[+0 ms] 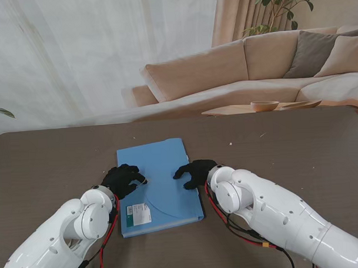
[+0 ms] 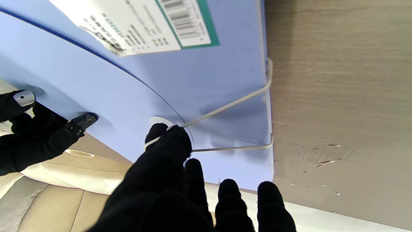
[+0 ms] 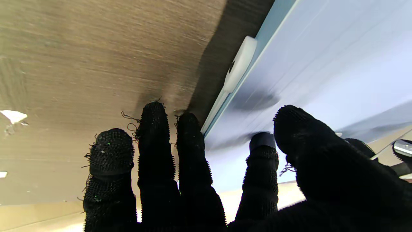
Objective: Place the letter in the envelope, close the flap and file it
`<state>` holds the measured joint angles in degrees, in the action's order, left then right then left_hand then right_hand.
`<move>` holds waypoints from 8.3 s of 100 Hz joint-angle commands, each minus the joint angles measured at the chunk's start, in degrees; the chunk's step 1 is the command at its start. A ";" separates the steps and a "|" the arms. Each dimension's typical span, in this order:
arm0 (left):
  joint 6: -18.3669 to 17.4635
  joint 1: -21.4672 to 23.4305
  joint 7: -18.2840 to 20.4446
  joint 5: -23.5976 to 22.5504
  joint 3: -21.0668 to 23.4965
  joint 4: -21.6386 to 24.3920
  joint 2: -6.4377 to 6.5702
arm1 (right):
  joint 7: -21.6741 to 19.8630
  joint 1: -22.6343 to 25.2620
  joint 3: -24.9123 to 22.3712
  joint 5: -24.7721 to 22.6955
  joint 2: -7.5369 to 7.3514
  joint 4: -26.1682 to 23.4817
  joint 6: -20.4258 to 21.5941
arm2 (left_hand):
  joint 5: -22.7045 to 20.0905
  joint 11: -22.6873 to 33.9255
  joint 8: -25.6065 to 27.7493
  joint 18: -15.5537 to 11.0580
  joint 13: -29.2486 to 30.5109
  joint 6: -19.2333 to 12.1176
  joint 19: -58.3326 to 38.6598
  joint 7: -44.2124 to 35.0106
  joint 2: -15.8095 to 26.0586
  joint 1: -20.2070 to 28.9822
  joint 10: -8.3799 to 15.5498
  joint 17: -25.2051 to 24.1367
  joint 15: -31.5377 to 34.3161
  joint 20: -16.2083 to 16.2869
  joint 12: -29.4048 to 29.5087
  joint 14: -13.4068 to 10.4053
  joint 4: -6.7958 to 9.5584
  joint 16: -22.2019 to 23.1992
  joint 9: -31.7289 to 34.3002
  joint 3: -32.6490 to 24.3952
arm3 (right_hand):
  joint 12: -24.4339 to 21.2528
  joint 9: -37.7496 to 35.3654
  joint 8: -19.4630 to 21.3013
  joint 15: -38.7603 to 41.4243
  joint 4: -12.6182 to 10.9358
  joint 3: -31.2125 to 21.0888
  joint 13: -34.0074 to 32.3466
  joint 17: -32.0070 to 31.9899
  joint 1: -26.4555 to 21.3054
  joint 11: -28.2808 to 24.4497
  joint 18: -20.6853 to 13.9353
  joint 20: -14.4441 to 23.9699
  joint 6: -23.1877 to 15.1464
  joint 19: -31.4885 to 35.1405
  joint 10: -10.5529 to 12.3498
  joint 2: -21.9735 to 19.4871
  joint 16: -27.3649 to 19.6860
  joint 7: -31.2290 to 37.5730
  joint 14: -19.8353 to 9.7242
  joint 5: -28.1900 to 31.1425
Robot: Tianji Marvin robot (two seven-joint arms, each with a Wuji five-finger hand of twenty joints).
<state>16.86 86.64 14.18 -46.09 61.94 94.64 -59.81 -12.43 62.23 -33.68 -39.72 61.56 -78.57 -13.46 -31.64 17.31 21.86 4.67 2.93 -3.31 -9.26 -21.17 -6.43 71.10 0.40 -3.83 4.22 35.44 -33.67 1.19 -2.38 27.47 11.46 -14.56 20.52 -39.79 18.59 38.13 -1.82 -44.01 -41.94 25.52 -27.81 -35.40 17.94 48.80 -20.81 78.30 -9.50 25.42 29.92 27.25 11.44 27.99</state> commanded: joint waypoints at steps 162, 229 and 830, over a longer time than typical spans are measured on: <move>6.26 -11.58 4.12 -16.34 -16.64 -4.21 0.52 | -1.67 -2.55 3.98 2.43 1.31 2.21 3.01 | -0.66 -2.93 7.18 -0.25 -0.70 -1.68 0.06 -5.83 4.71 2.87 1.93 -0.61 0.10 1.23 -0.01 -0.61 0.99 1.96 -1.66 0.71 | 2.92 -3.87 -3.76 1.75 3.30 -2.87 -1.38 -0.01 -2.10 1.26 -0.89 0.95 1.24 2.22 8.72 2.79 1.96 9.44 0.12 7.61; 8.54 -14.79 7.36 -14.93 -21.46 -4.68 0.87 | -1.85 -2.56 3.79 2.72 1.30 2.07 3.10 | 0.52 -4.82 21.07 -0.48 -0.63 1.61 0.67 -14.65 -0.05 2.86 2.42 -0.46 -0.41 0.14 0.07 -0.81 -0.90 0.34 -2.27 2.58 | 3.00 -4.05 -3.88 2.09 3.10 -3.28 -1.42 0.21 -2.03 1.26 -1.08 1.01 1.47 2.59 8.89 2.52 2.16 9.43 0.09 7.42; -5.07 2.84 9.62 -20.83 3.27 7.49 1.14 | -3.82 -0.70 -2.32 2.23 0.89 -6.66 -1.53 | 18.81 -14.84 -0.27 1.44 -0.67 -1.57 2.59 11.61 5.85 -11.34 2.32 -0.28 -2.65 -3.70 7.55 0.51 2.00 -8.12 -4.50 14.80 | -2.27 11.53 -1.38 -14.20 -2.91 12.68 17.04 -15.26 -0.30 9.95 -4.14 -3.06 6.20 -12.25 13.57 -10.03 -7.10 -1.20 -5.45 -2.41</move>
<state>12.15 88.40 24.01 -67.95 64.25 100.29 -58.67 -16.80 60.34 -35.05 -37.39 62.89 -83.25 -14.19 -15.29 4.23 22.46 5.38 2.95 -4.20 -8.48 -11.19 -3.33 60.59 3.55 -3.89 2.97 33.37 -27.73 1.33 -1.77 21.38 8.45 -0.46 17.87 -29.78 16.05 23.90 -5.53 -32.31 -24.75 11.24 -29.60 -24.69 12.89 46.06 -15.22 67.14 4.25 15.47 22.12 27.28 5.07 27.19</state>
